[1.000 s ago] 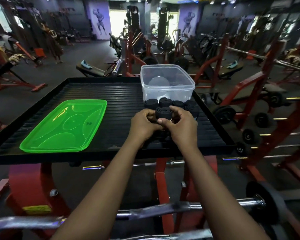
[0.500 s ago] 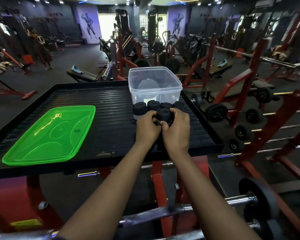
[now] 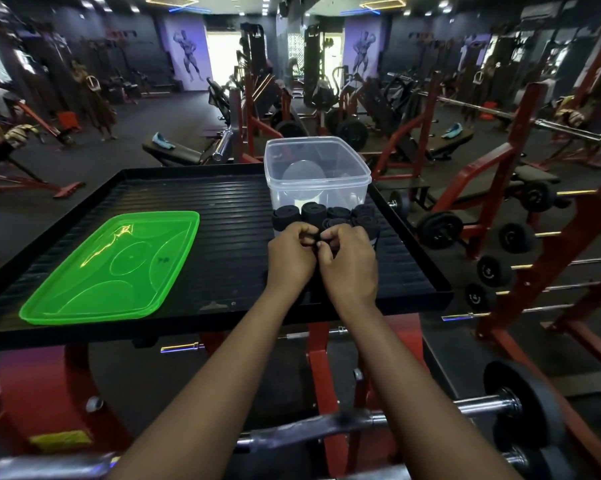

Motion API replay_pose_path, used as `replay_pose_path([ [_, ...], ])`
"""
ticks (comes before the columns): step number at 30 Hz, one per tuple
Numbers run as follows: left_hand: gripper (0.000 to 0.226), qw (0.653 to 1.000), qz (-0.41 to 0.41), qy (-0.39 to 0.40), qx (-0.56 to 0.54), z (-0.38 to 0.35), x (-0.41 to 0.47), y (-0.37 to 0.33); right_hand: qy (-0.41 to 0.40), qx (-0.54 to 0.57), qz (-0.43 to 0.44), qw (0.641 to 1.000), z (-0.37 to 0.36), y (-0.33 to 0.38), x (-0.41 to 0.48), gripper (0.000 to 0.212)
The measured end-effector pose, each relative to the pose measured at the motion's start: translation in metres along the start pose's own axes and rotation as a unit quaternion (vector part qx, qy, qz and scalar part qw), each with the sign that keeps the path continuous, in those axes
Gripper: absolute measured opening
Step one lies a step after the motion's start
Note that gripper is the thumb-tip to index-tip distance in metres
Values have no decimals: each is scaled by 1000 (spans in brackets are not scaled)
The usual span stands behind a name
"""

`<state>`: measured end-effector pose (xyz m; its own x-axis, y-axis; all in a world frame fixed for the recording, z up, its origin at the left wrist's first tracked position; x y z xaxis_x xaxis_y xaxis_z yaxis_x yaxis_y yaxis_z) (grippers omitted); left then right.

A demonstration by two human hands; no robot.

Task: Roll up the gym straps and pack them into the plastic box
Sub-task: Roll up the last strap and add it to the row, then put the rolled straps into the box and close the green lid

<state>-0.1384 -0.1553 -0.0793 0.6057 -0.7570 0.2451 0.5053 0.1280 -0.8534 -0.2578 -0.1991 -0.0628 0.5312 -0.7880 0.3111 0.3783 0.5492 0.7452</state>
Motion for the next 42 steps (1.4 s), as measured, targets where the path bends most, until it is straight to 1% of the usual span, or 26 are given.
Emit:
replay_pose_path([
  [3,22,999,-10,-24,28,19,-4,-2,17,-8,20,1000,-12,15,1,14],
  [5,22,999,-2,-28,42,33,-5,2,31,-9,26,999,-20,25,4,14],
  [8,20,992,36,-52,110,65,-9,19,74,-15,44,996,-43,44,6,13],
  [11,18,976,73,-73,193,102,-18,40,142,-10,55,988,-77,65,5,9],
  [14,18,965,118,-80,219,130,-30,58,198,12,55,979,-113,84,1,7],
  [17,18,961,132,-92,224,154,-40,67,227,33,48,972,-142,101,-4,10],
  [21,16,957,151,-79,233,178,-44,80,286,10,36,957,-173,119,-7,23],
  [23,20,950,172,-69,249,185,-45,88,311,7,20,950,-186,122,-9,28],
  [26,24,938,206,-56,271,196,-47,100,320,32,-18,947,-202,123,-9,26],
  [29,25,919,240,-39,311,207,-50,106,309,97,-52,945,-212,128,-8,23],
  [34,27,891,267,-44,365,237,-59,113,328,132,-62,933,-236,153,-15,24],
  [36,27,889,279,-47,360,250,-62,119,336,139,-58,930,-247,164,-17,23],
  [38,28,895,284,-41,341,256,-62,124,340,129,-46,930,-255,172,-16,24],
  [42,29,904,281,-27,322,252,-56,125,343,107,-48,932,-257,170,-11,26],
])
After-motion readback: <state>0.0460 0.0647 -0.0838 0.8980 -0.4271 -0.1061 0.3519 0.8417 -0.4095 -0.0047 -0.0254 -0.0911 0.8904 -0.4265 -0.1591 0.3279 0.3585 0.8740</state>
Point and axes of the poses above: each hand's wrist, its own x-axis towards the middle knuckle, its own z-axis out of the back of the hand, y = z × x, the point moved 7 cm from there along x, towards the middle knuckle, and after that the axes turned 12 degrees about y, right-handed, at the moved point
